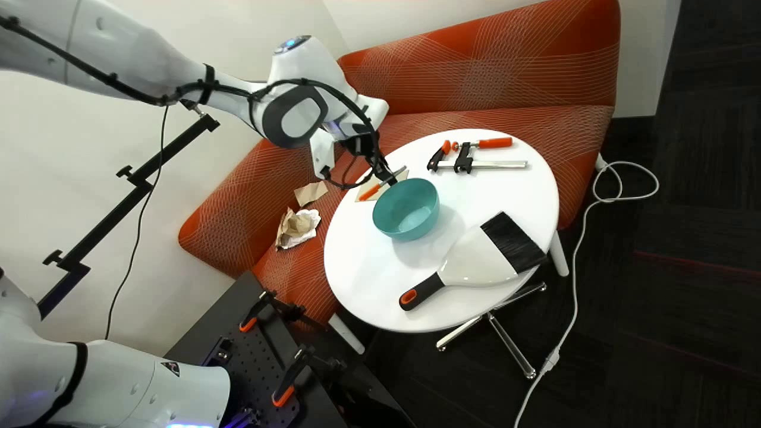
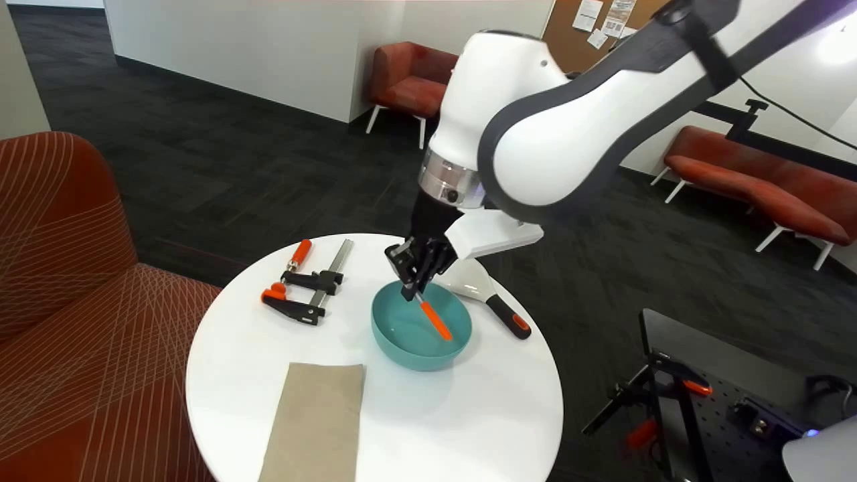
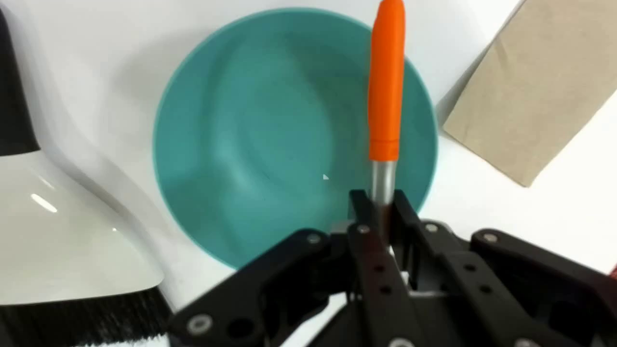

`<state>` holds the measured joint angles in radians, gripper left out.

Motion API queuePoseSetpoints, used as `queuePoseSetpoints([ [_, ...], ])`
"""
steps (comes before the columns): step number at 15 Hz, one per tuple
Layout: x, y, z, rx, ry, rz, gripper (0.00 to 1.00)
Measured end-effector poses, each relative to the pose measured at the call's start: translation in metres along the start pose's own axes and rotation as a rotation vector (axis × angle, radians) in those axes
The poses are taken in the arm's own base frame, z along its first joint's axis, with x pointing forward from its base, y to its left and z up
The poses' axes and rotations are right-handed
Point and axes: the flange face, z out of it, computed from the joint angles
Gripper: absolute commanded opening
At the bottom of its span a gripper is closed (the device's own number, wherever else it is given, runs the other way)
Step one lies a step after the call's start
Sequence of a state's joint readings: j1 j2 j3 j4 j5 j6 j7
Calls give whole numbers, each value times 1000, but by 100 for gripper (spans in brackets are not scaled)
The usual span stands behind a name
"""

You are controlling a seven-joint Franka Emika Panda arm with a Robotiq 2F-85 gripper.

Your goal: Remove the pen from the bowl and place it on the table

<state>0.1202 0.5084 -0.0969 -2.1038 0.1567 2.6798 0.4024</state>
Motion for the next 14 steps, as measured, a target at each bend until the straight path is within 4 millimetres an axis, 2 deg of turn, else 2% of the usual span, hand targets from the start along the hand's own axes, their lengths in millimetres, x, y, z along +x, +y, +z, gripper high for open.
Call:
queuePoseSetpoints([
  [3, -31, -3, -42, 17, 17, -58, 3],
  [6, -69, -5, -65, 23, 12, -151, 3],
  [8, -94, -7, -67, 24, -6, -219, 3],
  [11, -126, -14, -58, 19, -46, -327, 3],
  [14, -145, -20, -47, 12, -70, -404, 3],
])
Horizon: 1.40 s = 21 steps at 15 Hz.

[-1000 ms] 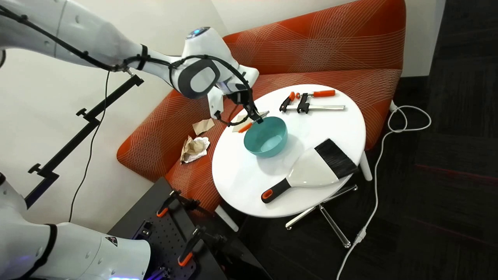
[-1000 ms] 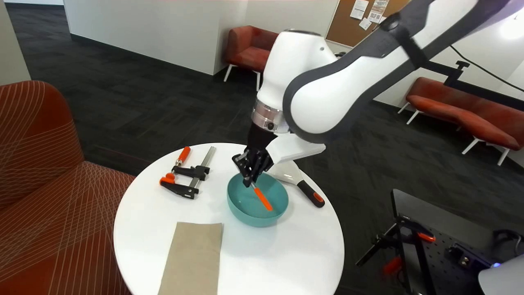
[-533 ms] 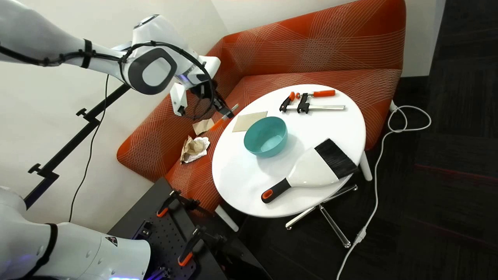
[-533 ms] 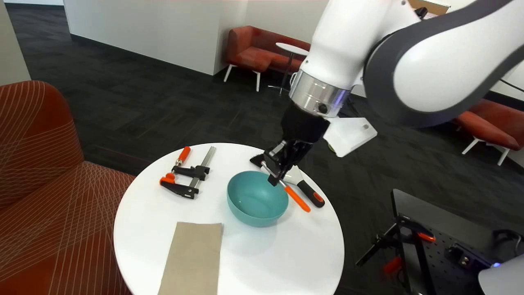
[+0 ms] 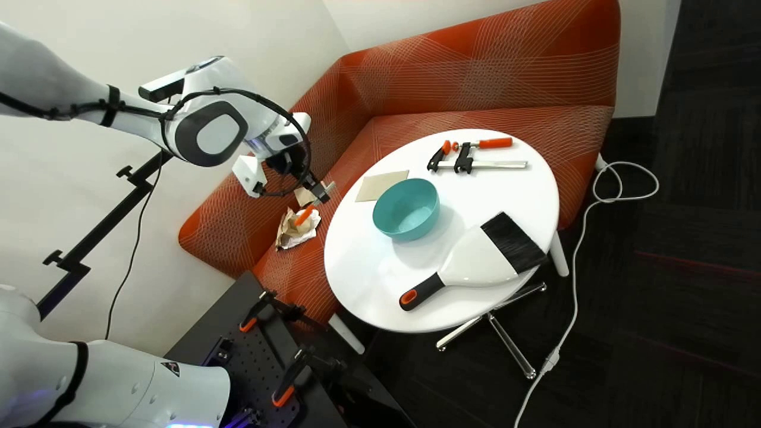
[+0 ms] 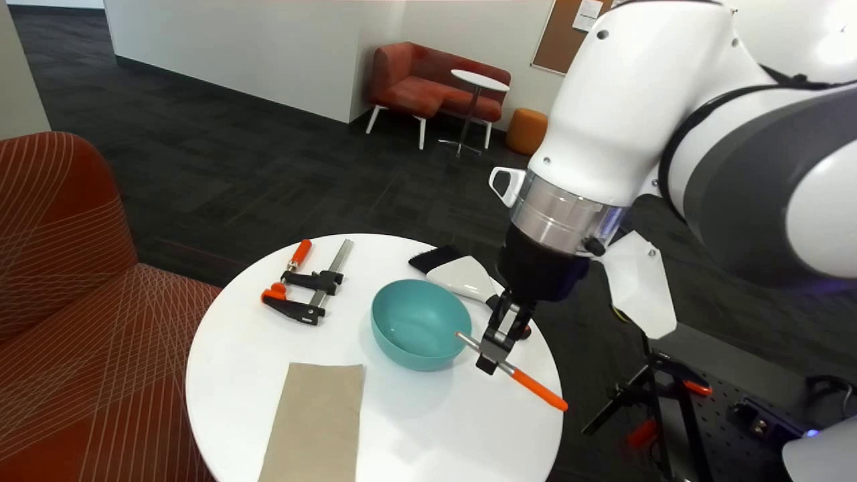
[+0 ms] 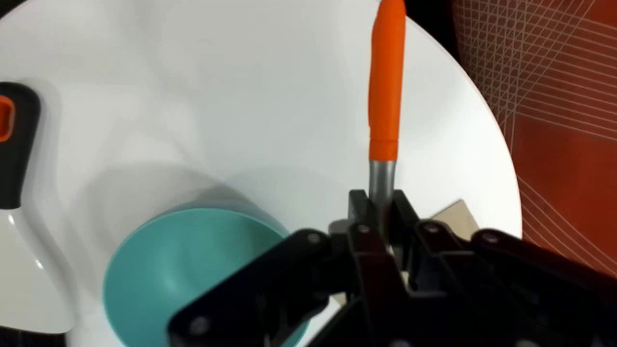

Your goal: Remove the pen from the bowl and place it on the table

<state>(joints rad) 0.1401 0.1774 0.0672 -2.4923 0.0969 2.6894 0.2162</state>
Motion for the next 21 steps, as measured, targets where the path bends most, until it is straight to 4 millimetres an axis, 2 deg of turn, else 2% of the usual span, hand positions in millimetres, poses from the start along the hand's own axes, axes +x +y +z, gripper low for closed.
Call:
queuePoseSetpoints([
  [4, -1, -3, 26, -22, 27, -65, 3],
  [10, 1, 6, 90, -74, -12, -126, 3],
  [13, 2, -5, 114, -87, -40, -155, 3],
  [17, 4, -23, 133, -99, -50, -194, 3],
  [18, 6, -25, 136, -103, -50, -200, 38],
  [19, 8, -27, 139, -107, -48, -205, 40],
  [21, 11, -30, 143, -116, -45, -212, 54],
])
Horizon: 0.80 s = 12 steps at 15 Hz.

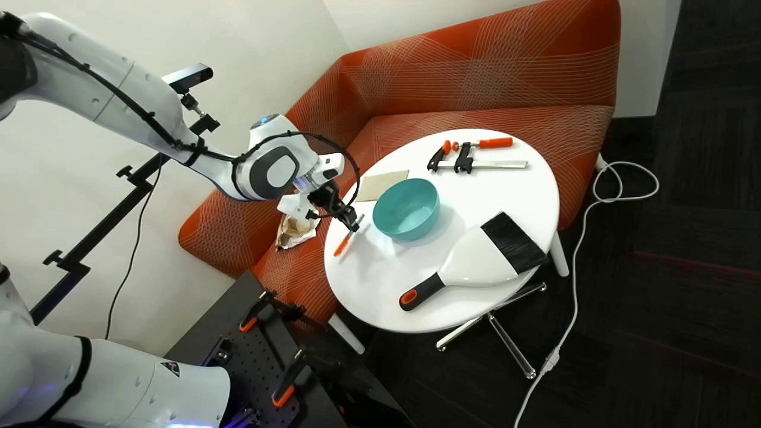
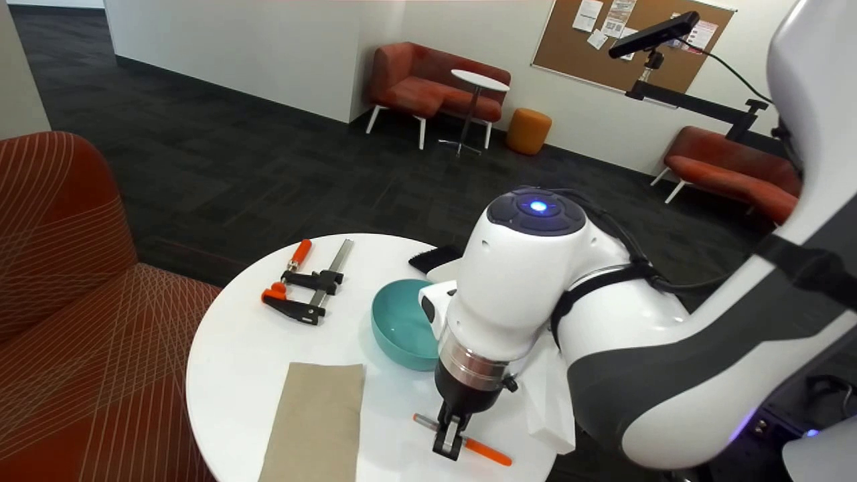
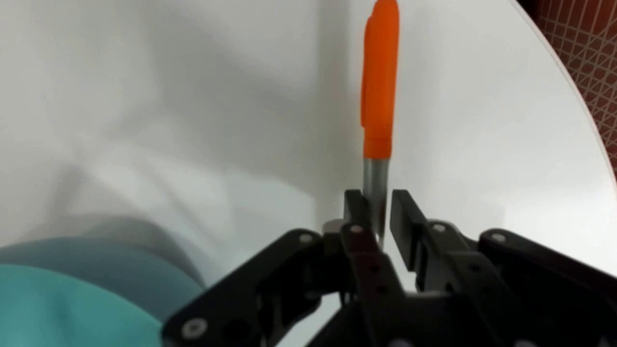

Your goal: Remove the pen from the bowl and place it on the table

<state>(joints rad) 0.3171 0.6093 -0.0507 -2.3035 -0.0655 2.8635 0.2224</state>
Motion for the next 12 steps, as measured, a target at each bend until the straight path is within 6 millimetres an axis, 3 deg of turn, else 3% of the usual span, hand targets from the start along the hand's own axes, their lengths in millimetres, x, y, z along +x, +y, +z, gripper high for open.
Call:
queuePoseSetpoints([
  [6, 13, -7, -10, -3, 34, -12, 98],
  [12, 22, -22, -57, 30, 98, -29, 100],
])
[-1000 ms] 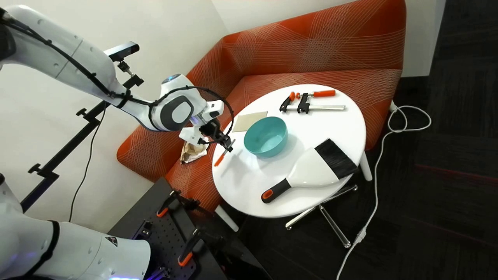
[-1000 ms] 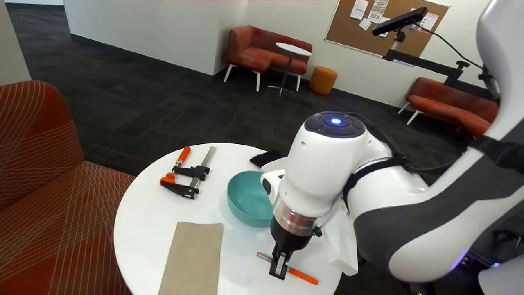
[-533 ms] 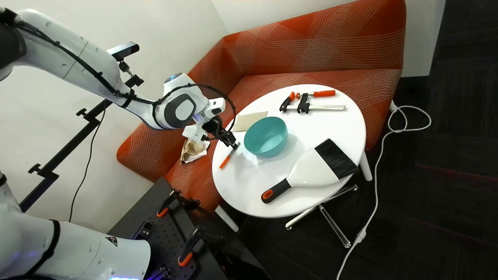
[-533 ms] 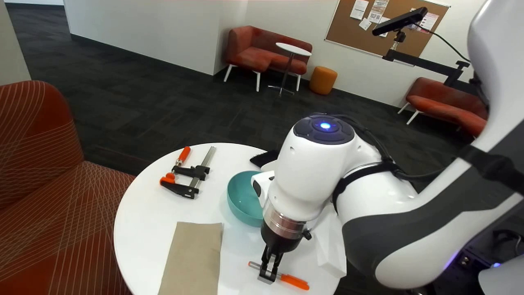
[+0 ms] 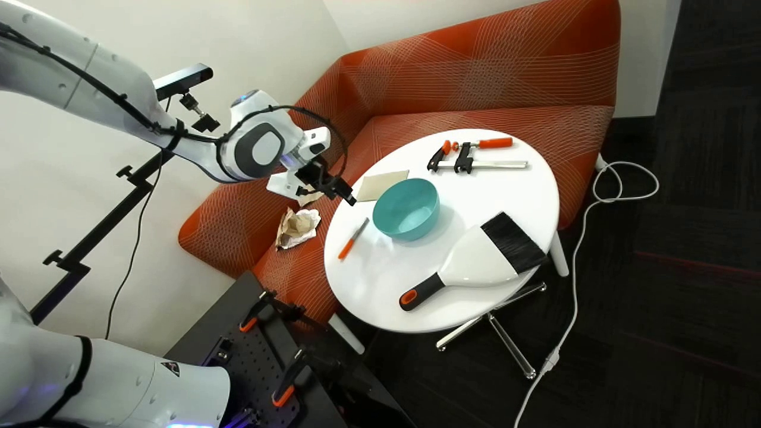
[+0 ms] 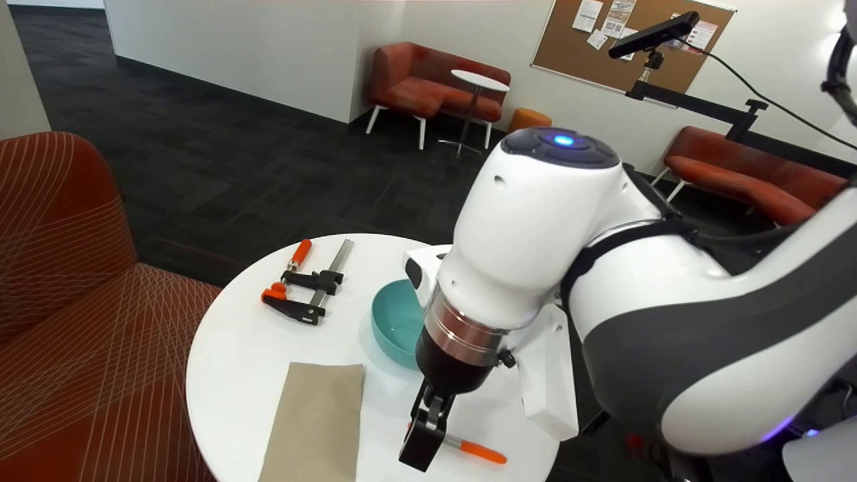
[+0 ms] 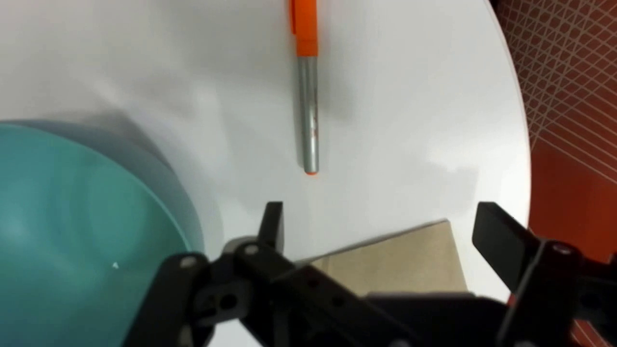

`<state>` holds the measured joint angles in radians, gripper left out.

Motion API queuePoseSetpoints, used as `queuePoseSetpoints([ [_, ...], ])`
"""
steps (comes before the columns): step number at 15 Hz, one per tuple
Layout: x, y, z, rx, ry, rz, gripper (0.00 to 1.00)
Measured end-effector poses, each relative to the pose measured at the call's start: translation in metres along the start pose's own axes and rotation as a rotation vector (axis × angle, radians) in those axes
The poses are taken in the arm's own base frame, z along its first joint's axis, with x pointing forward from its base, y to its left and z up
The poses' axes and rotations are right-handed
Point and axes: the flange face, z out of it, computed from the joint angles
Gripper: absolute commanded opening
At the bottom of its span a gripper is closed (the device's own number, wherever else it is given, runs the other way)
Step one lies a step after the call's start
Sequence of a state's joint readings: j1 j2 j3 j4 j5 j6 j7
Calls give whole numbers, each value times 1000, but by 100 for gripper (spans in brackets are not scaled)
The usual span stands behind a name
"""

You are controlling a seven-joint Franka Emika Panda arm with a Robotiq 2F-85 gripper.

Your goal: Remove the pen from the bowl and place it on the table

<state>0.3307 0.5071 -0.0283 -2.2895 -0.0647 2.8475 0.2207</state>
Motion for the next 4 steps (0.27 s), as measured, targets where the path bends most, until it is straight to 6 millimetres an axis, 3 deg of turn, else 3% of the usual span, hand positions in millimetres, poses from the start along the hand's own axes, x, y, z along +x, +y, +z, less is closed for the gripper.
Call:
queuePoseSetpoints([
  [2, 2, -5, -13, 10, 15, -4, 100],
  [4, 1, -4, -10, 9, 9, -3, 100],
])
